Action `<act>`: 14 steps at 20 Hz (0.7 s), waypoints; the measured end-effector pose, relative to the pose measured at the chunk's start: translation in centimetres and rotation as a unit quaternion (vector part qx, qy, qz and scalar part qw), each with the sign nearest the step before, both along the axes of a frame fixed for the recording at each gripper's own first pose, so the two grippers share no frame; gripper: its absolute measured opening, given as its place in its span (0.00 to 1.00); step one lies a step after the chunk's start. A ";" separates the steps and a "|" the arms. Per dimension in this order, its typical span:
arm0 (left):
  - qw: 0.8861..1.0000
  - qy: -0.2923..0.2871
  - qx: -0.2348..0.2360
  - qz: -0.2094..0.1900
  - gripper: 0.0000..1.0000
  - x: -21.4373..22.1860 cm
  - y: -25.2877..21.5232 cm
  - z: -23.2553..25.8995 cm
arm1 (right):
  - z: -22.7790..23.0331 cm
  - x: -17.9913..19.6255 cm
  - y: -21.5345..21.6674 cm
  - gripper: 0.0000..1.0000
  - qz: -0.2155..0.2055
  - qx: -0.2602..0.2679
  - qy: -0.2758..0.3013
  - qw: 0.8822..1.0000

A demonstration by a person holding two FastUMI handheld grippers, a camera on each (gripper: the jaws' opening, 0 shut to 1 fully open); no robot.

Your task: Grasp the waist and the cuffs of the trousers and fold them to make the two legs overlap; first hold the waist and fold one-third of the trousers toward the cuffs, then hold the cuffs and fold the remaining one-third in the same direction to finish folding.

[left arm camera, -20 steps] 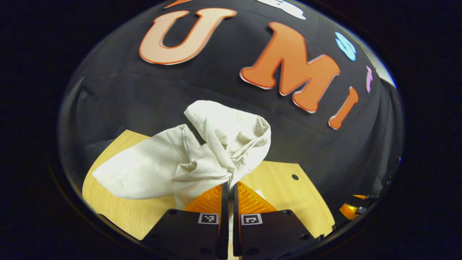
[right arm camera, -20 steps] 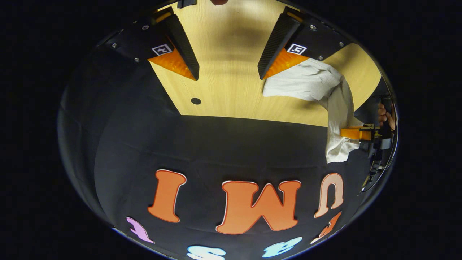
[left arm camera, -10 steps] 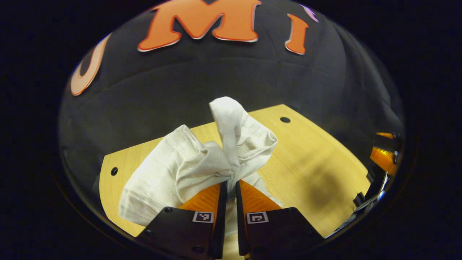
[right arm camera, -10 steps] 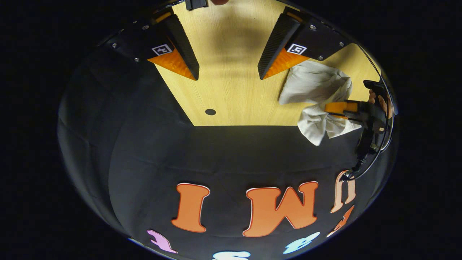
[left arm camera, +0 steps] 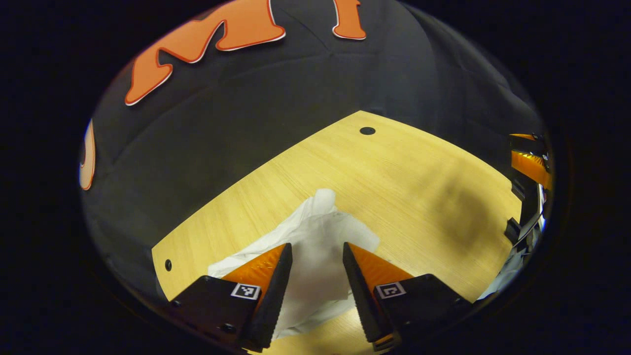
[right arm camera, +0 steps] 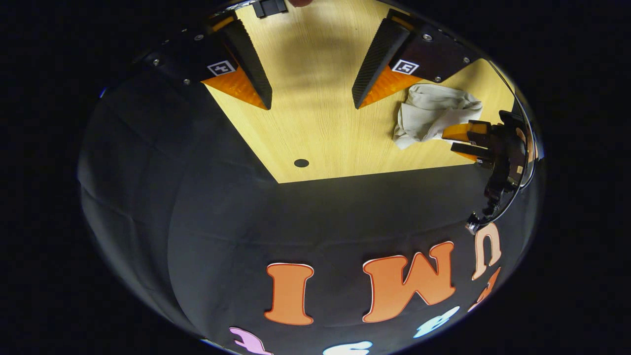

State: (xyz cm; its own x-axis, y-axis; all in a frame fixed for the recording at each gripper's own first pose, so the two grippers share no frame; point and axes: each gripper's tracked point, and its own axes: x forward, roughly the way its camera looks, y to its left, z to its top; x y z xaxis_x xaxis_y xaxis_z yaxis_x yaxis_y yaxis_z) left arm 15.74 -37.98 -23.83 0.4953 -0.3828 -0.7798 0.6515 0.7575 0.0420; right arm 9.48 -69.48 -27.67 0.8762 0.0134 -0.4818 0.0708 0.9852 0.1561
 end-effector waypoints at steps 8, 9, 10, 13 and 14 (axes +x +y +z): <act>0.981 -0.117 -0.064 0.139 1.00 3.6 -0.7 3.9 | 4.7 2.8 4.3 0.99 0.042 -0.021 -0.056 0.997; 0.977 -0.130 -0.069 0.154 1.00 3.8 -1.0 4.9 | 5.7 3.2 5.1 0.99 0.049 -0.022 -0.066 0.996; 0.972 -0.145 -0.075 0.167 1.00 4.1 -1.3 6.0 | 6.7 3.6 5.9 0.99 0.055 -0.025 -0.077 0.995; 0.957 -0.197 -0.093 0.189 1.00 4.2 -1.8 9.3 | 10.1 3.8 8.2 0.99 0.065 -0.038 -0.111 0.991; 0.951 -0.219 -0.098 0.197 1.00 3.9 -1.4 10.0 | 11.6 3.8 8.9 0.99 0.064 -0.041 -0.126 0.989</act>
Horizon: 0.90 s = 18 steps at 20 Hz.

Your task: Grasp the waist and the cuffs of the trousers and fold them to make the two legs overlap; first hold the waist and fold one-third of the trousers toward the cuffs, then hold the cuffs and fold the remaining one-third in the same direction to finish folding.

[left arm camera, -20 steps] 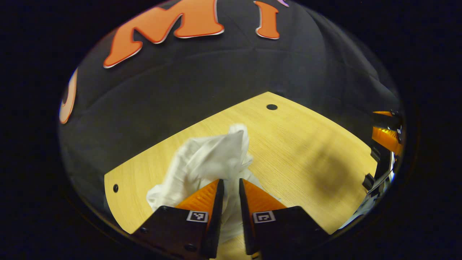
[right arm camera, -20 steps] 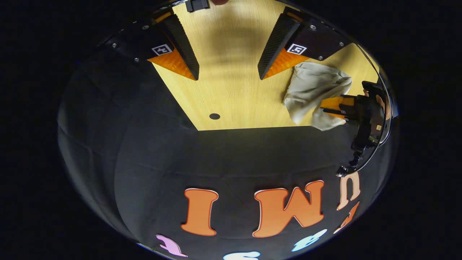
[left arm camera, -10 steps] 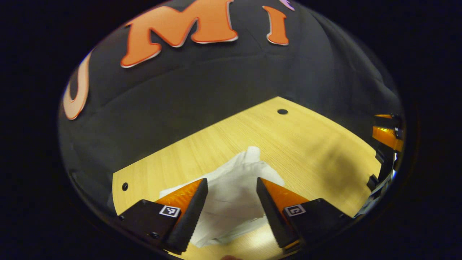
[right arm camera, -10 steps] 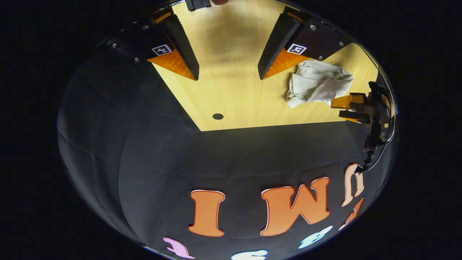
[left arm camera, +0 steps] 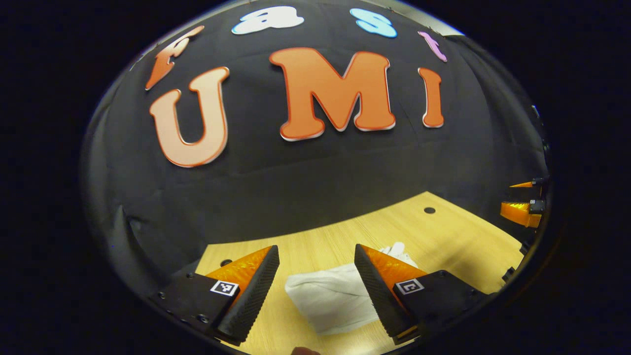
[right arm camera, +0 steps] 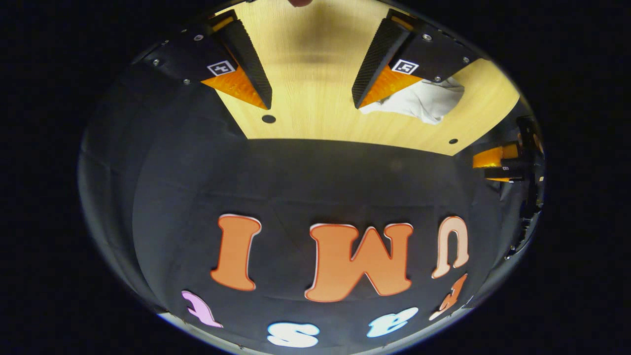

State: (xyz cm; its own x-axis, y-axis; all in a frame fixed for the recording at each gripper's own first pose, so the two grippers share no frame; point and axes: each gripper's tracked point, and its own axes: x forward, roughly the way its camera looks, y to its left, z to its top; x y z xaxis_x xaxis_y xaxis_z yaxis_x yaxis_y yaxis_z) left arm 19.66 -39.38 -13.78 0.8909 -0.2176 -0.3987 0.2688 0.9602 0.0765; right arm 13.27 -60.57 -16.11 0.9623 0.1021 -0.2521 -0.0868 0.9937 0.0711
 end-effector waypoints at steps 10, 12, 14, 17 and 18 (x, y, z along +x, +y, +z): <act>0.989 -0.116 -0.068 0.054 0.99 0.9 0.6 2.6 | 11.8 -3.5 6.2 1.00 -0.016 0.007 -0.113 0.993; 0.985 -0.140 -0.075 0.064 0.99 1.0 0.7 3.3 | 13.1 -4.5 7.2 0.99 -0.018 0.012 -0.126 0.992; 0.980 -0.163 -0.085 0.070 0.99 0.5 0.8 4.0 | 14.0 -5.4 8.0 1.00 -0.022 0.017 -0.136 0.990; 0.976 -0.185 -0.092 0.076 0.97 0.2 0.8 4.5 | 14.9 -7.3 9.0 0.99 -0.032 0.027 -0.148 0.988; 0.975 -0.189 -0.091 0.073 0.99 0.0 1.0 4.4 | 15.1 -8.0 9.1 0.98 -0.037 0.027 -0.151 0.987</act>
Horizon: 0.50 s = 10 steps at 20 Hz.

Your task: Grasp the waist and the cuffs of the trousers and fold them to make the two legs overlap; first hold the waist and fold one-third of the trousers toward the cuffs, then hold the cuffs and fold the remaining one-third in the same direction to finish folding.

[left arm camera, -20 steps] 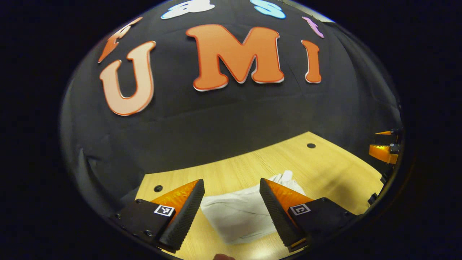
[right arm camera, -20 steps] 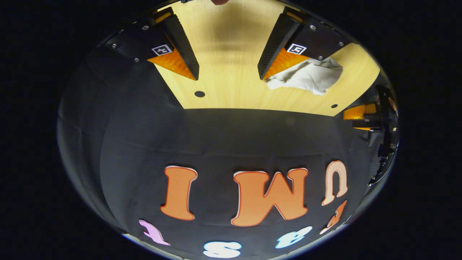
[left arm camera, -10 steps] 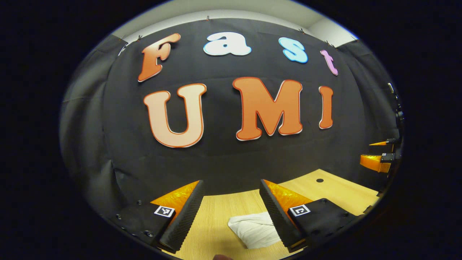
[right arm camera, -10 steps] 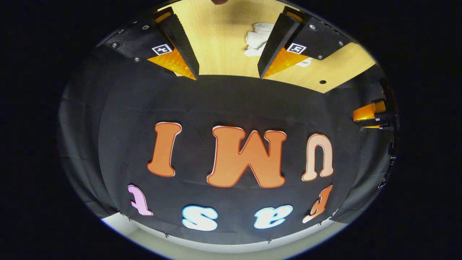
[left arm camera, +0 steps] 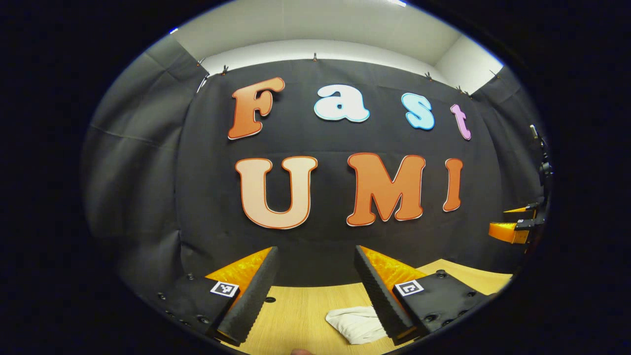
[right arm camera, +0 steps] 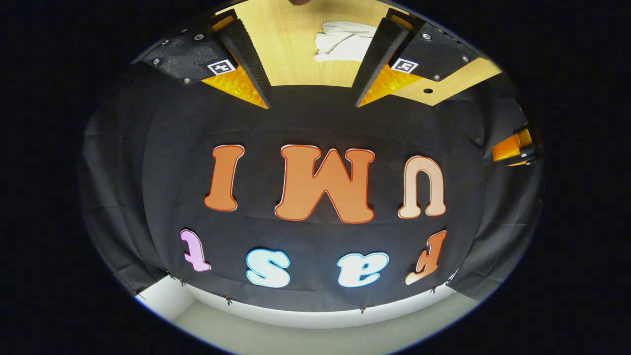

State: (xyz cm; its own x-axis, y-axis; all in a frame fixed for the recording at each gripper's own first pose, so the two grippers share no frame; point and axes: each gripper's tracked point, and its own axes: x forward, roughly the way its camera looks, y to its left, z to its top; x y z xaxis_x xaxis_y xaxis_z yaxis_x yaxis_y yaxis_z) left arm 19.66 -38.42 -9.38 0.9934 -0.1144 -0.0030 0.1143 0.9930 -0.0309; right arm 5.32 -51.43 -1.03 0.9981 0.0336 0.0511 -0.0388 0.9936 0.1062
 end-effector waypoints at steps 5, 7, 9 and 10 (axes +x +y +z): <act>1.000 -0.023 0.010 -0.012 1.00 -0.5 0.3 0.5 | -0.4 -3.7 0.8 0.98 -0.032 -0.019 0.003 0.999; 1.000 -0.019 0.003 -0.017 0.99 -1.0 -0.1 0.3 | -0.7 -4.8 1.1 0.98 -0.031 -0.030 0.007 0.999; 0.999 -0.009 -0.005 -0.035 0.99 -1.5 -1.0 0.0 | -0.7 -5.1 1.3 0.98 -0.030 -0.040 0.006 0.999; 0.999 -0.004 -0.005 -0.036 0.97 -2.0 -1.1 -0.1 | -0.6 -5.0 1.4 0.99 -0.027 -0.041 0.003 0.999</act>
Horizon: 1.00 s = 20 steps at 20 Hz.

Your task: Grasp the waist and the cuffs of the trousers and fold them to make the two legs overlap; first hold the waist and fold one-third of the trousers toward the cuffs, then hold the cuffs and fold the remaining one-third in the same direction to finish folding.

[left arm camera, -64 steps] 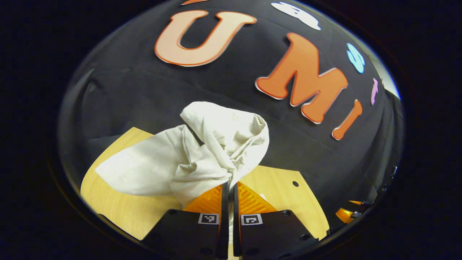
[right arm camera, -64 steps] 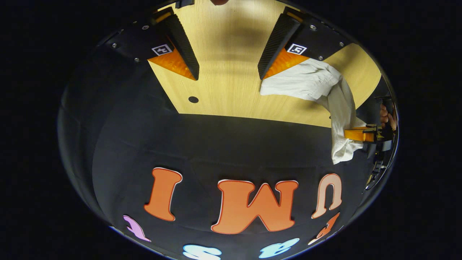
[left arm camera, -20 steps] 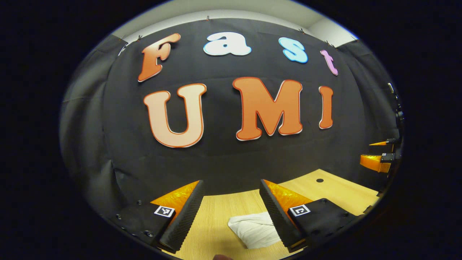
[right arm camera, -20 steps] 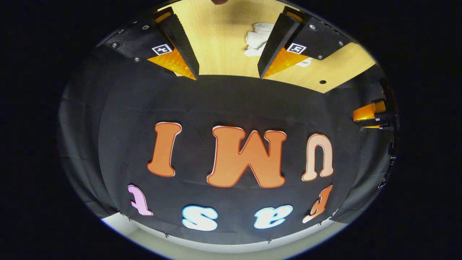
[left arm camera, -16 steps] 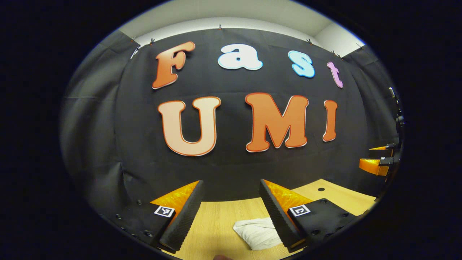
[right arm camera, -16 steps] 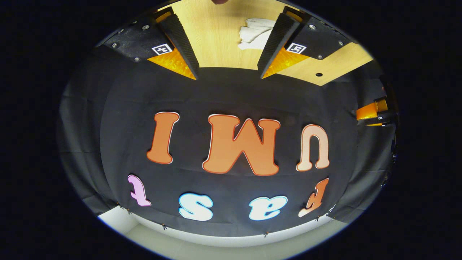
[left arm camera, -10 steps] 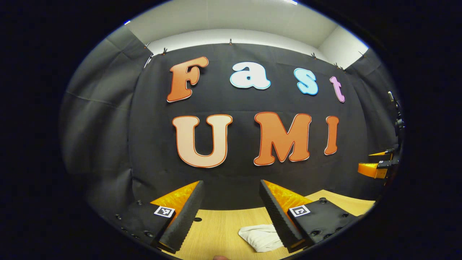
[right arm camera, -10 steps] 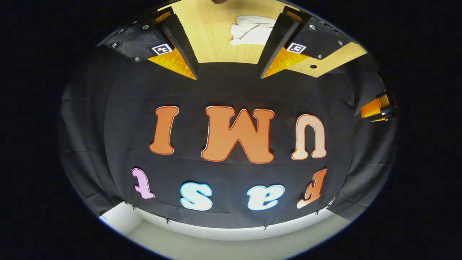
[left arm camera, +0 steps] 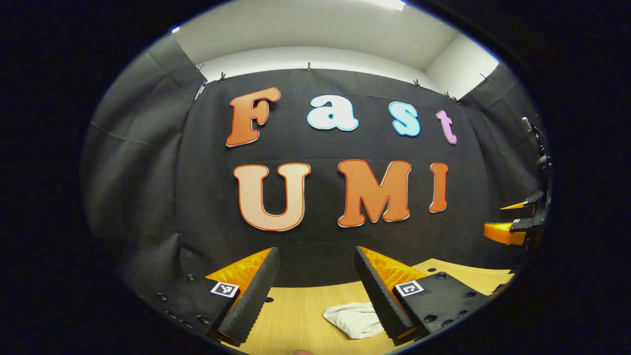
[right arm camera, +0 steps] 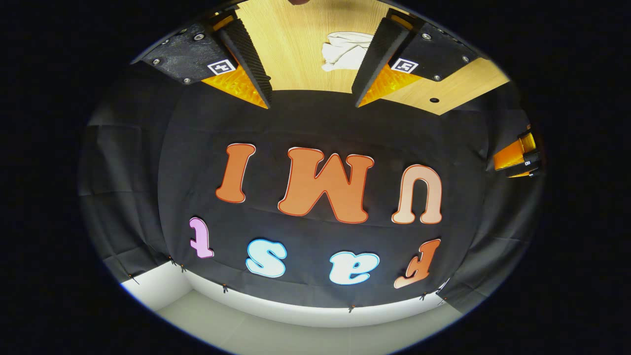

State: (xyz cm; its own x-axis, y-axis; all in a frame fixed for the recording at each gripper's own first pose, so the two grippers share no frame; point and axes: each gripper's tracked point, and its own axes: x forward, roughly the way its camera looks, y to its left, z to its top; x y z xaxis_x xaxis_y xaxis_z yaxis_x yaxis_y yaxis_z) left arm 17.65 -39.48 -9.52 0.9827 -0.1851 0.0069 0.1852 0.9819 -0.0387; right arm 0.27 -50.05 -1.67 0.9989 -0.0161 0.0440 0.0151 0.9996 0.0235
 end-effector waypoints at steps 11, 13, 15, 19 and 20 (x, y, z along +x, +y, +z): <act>0.999 -0.012 0.015 0.048 1.00 -0.1 0.5 0.6 | 0.2 0.9 -2.2 0.99 0.036 -0.023 -0.022 0.999; 0.998 -0.011 0.019 0.054 1.00 -0.2 0.7 0.5 | 0.0 0.9 -2.7 0.99 0.037 -0.022 -0.021 0.999; 0.998 -0.009 0.024 0.057 1.00 -0.3 0.7 0.5 | -0.1 1.2 -3.1 0.99 0.038 -0.023 -0.023 0.999; 0.998 -0.009 0.029 0.061 1.00 -0.2 0.9 0.6 | -0.4 1.4 -3.4 0.99 0.041 -0.025 -0.023 0.999; 0.998 -0.010 0.030 0.062 0.99 -0.2 0.8 0.6 | -0.3 1.4 -3.3 0.99 0.042 -0.023 -0.023 0.999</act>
